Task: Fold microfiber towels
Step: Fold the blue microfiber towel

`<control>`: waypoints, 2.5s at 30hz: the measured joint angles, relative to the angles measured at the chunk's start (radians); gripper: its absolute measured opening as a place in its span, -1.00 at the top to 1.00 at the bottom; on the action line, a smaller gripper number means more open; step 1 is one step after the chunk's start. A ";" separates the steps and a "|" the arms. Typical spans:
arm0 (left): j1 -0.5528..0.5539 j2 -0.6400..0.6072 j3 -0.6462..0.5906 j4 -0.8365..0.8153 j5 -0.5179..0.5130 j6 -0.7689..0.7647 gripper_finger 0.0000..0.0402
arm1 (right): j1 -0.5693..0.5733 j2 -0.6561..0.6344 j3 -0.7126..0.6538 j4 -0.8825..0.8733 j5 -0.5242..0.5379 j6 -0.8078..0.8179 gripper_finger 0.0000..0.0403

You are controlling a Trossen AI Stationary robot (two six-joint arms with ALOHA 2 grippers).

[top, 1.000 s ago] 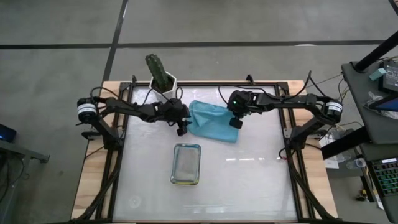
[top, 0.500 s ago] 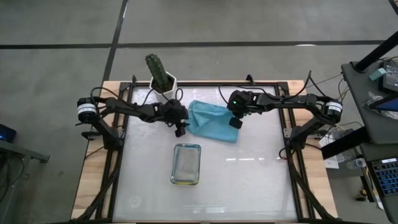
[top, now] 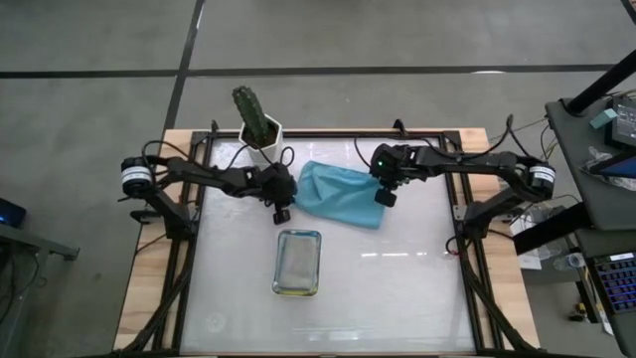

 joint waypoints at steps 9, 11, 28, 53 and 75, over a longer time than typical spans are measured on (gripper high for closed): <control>-0.005 -0.015 0.002 -0.135 0.004 0.044 0.99 | 0.000 -0.019 0.002 0.035 -0.001 0.073 0.96; -0.005 -0.016 0.004 -0.136 0.004 0.044 0.99 | 0.000 -0.013 0.002 0.064 -0.001 0.071 0.96; 0.039 -0.042 0.127 -0.079 0.060 0.032 0.38 | 0.023 0.016 -0.038 0.143 -0.002 -0.119 0.96; 0.154 0.269 0.399 -0.050 -0.039 -0.127 0.26 | 0.022 0.016 -0.084 0.253 0.000 -0.219 0.96; 0.108 0.132 0.370 -0.104 -0.071 -0.002 1.00 | 0.048 -0.039 -0.085 0.235 0.001 -0.152 0.96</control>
